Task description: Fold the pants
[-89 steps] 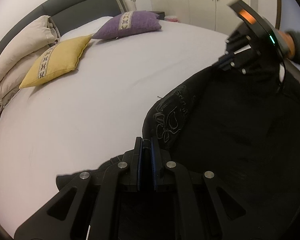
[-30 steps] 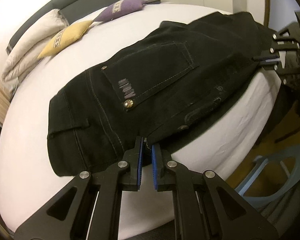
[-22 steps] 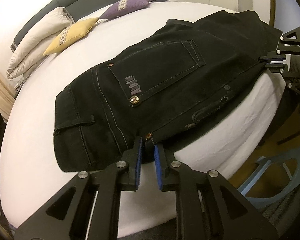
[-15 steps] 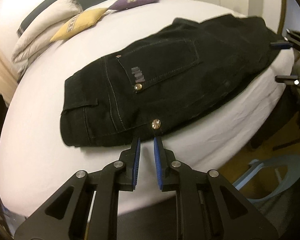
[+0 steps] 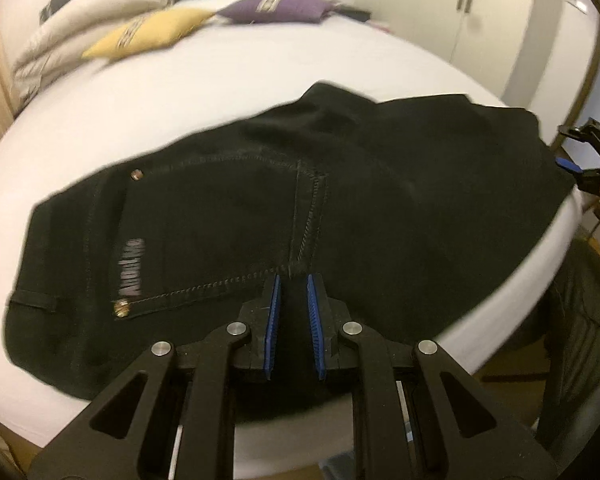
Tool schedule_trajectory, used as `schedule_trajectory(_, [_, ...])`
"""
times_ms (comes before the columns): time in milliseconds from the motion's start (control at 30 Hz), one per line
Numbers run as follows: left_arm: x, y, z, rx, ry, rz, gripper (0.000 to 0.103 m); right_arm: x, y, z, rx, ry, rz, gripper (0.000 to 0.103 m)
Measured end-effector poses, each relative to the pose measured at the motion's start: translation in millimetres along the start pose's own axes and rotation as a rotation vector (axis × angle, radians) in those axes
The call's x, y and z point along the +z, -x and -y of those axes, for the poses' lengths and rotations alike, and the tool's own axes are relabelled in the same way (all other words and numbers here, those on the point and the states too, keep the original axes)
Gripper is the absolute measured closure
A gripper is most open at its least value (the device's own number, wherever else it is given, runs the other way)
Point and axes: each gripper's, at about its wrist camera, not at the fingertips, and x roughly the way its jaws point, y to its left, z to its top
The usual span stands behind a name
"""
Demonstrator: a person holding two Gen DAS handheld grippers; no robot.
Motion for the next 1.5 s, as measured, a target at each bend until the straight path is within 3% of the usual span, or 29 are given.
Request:
schedule_trajectory(67, [3.8, -11.6, -2.2, 0.009, 0.029, -0.023, 0.089, 13.3, -10.2, 22.5, -0.012, -0.096, 0.013, 0.036])
schedule_trajectory(133, [3.6, -17.3, -3.0, 0.009, 0.039, -0.039, 0.089, 21.4, -18.4, 32.5, 0.030, -0.159, 0.004, 0.036])
schedule_trajectory(233, [2.7, -23.0, -2.5, 0.013, 0.043, -0.044, 0.089, 26.6, -27.5, 16.3, 0.017, -0.083, -0.026, 0.036])
schedule_trajectory(300, [3.2, -26.7, -0.5, 0.022, 0.042, -0.042, 0.089, 28.8, -37.3, 0.8, -0.014, -0.012, -0.080, 0.064])
schedule_trajectory(333, [3.8, -28.8, 0.1, 0.027, 0.039, -0.042, 0.089, 29.4, -42.0, -7.0, -0.053, 0.020, -0.110, 0.086])
schedule_trajectory(467, [1.8, -26.0, 2.5, 0.040, 0.026, -0.043, 0.089, 39.0, -44.6, -34.8, -0.155, 0.057, -0.144, 0.092])
schedule_trajectory(600, [1.6, -26.1, 1.7, 0.037, 0.023, -0.042, 0.089, 61.3, -55.2, -83.1, -0.171, 0.113, -0.183, 0.088])
schedule_trajectory(633, [2.3, -26.9, 1.8, 0.038, 0.023, -0.042, 0.089, 68.5, -59.5, -91.7, -0.176, 0.128, -0.206, 0.075])
schedule_trajectory(667, [3.0, -27.5, 2.0, 0.039, 0.023, -0.043, 0.089, 74.1, -69.4, -104.4, -0.177, 0.146, -0.248, 0.045])
schedule_trajectory(733, [3.9, -28.2, 1.9, 0.039, 0.025, -0.042, 0.089, 86.6, -78.3, -111.2, -0.089, 0.123, -0.255, 0.016])
schedule_trajectory(833, [2.8, -27.5, 0.5, 0.033, 0.033, -0.037, 0.089, 94.2, -58.4, -99.8, 0.067, 0.038, -0.155, 0.015])
schedule_trajectory(933, [1.2, -27.5, -1.5, 0.026, 0.037, -0.030, 0.089, 82.3, -36.6, -69.1, 0.034, -0.013, -0.080, 0.015])
schedule_trajectory(1000, [1.2, -27.7, -2.1, 0.026, 0.033, -0.029, 0.089, 68.4, -36.2, -50.3, 0.005, -0.026, -0.115, 0.020])
schedule_trajectory(1100, [1.2, -27.9, -1.4, 0.038, 0.029, -0.032, 0.089, 48.7, -43.0, -38.1, 0.036, -0.057, -0.143, 0.033])
schedule_trajectory(1233, [0.9, -28.9, 0.8, 0.057, 0.027, -0.030, 0.088, 39.1, -63.5, -78.0, 0.046, 0.074, -0.187, 0.036])
schedule_trajectory(1333, [0.4, -29.2, 1.3, 0.062, 0.039, -0.024, 0.088, 35.0, -90.8, -121.3, -0.033, 0.215, -0.221, 0.036])
schedule_trajectory(1500, [-1.3, -28.7, 1.1, 0.063, 0.048, -0.009, 0.088, 28.1, -146.3, -162.6, -0.315, 0.373, -0.240, 0.036])
